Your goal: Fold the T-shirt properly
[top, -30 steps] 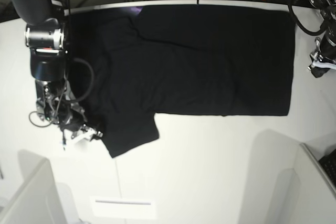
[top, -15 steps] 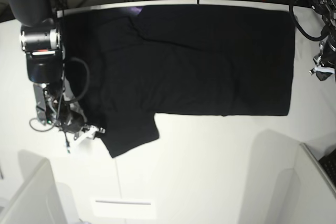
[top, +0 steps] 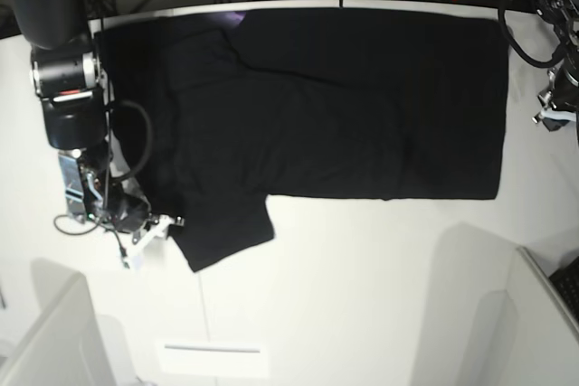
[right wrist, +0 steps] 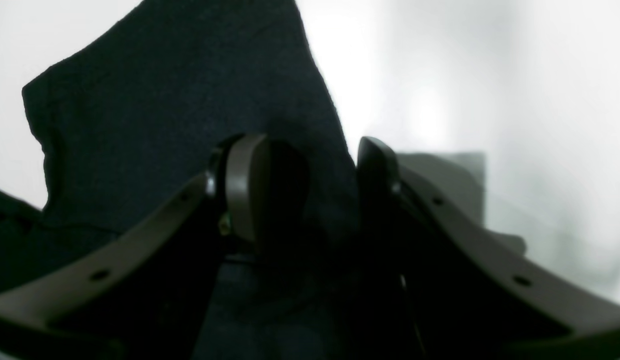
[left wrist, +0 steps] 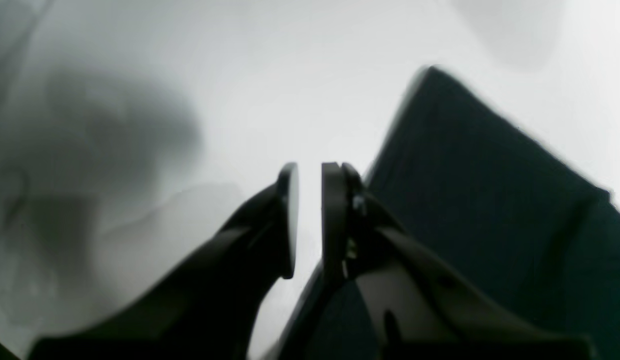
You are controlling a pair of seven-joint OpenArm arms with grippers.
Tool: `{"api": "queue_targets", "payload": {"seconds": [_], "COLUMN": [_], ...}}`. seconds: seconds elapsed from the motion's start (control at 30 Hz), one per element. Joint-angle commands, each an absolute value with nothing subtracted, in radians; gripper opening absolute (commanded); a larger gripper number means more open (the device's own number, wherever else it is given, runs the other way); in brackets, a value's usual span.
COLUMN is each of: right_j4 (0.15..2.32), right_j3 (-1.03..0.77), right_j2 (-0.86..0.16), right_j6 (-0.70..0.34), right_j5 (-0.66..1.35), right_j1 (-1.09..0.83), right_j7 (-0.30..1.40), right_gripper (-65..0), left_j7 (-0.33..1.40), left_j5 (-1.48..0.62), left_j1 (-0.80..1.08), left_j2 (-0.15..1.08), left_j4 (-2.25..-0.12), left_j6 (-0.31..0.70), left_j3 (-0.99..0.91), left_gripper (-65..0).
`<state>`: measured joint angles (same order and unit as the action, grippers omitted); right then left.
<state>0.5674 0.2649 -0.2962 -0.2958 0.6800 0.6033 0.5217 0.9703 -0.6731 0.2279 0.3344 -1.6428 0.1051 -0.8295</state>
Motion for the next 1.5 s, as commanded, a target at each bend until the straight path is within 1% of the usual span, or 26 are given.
{"api": "queue_targets", "payload": {"seconds": [0.0, 0.23, 0.27, 0.37, 0.43, 0.6, 0.67, 0.7, 0.83, 0.87, 0.9, 0.97, 1.07, 1.1, 1.17, 1.27, 1.47], "right_j4": [0.561, 0.562, 0.562, 0.562, 0.562, 0.562, 0.562, 0.562, 0.561, 0.561, 0.561, 0.561, 0.561, 0.561, 0.561, 0.561, 0.562], "right_j3": [0.271, 0.271, 0.272, 0.272, 0.272, 0.272, 0.28, 0.3, 0.381, 0.392, 0.397, 0.401, 0.403, 0.403, 0.403, 0.401, 0.397], "right_j2": [-0.302, -0.298, -0.298, -0.298, -0.298, -0.298, -0.298, -0.298, -0.298, -0.298, -0.298, -0.298, -0.298, -0.298, -0.298, -0.298, -0.298], "right_j6": [-0.275, -0.277, -0.277, -0.277, -0.277, -0.277, -0.277, -0.277, -0.277, -0.277, -0.275, -0.275, -0.275, -0.275, -0.275, -0.275, -0.275], "right_j5": [0.653, 0.653, 0.653, 0.653, 0.651, 0.651, 0.651, 0.651, 0.653, 0.654, 0.654, 0.654, 0.654, 0.654, 0.654, 0.654, 0.654], "right_j1": [0.608, 0.611, 0.611, 0.613, 0.613, 0.613, 0.613, 0.613, 0.627, 0.627, 0.631, 0.631, 0.631, 0.631, 0.631, 0.631, 0.631], "right_j7": [0.572, 0.572, 0.57, 0.549, 0.547, 0.55, 0.547, 0.544, 0.496, 0.495, 0.495, 0.495, 0.495, 0.495, 0.495, 0.495, 0.495], "right_gripper": [-38.6, -38.7, -39.8, -47.0, -49.8, -50.3, -49.4, -48.6, -40.1, -39.8, -40.7, -42.8, -44.3, -45.9, -52.1, -65.0, -65.0], "left_j7": [0.952, 0.952, 0.952, 0.951, 0.952, 0.952, 0.952, 0.952, 0.952, 0.952, 0.952, 0.952, 0.952, 0.952, 0.951, 0.951, 0.952], "left_j5": [-0.68, -0.677, -0.677, -0.676, -0.674, -0.674, -0.674, -0.674, -0.677, -0.676, -0.676, -0.676, -0.676, -0.676, -0.676, -0.674, -0.671], "left_j1": [0.222, 0.222, 0.222, 0.202, 0.18, 0.091, 0.061, 0.05, 0.045, 0.045, 0.045, 0.045, 0.044, 0.044, 0.042, 0.022, -0.05], "left_j2": [0.357, 0.358, 0.361, 0.374, 0.377, 0.41, 0.43, 0.437, 0.446, 0.444, 0.444, 0.444, 0.447, 0.447, 0.447, 0.449, 0.45], "left_j4": [-1.655, -1.655, -1.655, -1.655, -1.639, -1.514, -1.466, -1.452, -1.449, -1.449, -1.448, -1.448, -1.448, -1.448, -1.448, -1.44, -1.369], "left_j6": [0.108, 0.108, 0.108, 0.108, 0.108, 0.107, 0.105, 0.105, 0.105, 0.105, 0.105, 0.105, 0.105, 0.105, 0.105, 0.105, 0.104], "left_j3": [-0.835, -0.835, -0.835, -0.811, -0.799, -0.792, -0.785, -0.769, -0.733, -0.733, -0.734, -0.736, -0.736, -0.736, -0.736, -0.733, -0.731], "left_gripper": [-56.4, -56.4, -56.4, -56.4, -56.3, -56.1, -56.1, -55.0, -42.0, -39.7, -38.7, -39.0, -39.0, -39.0, -39.0, -38.3, -38.2]}}
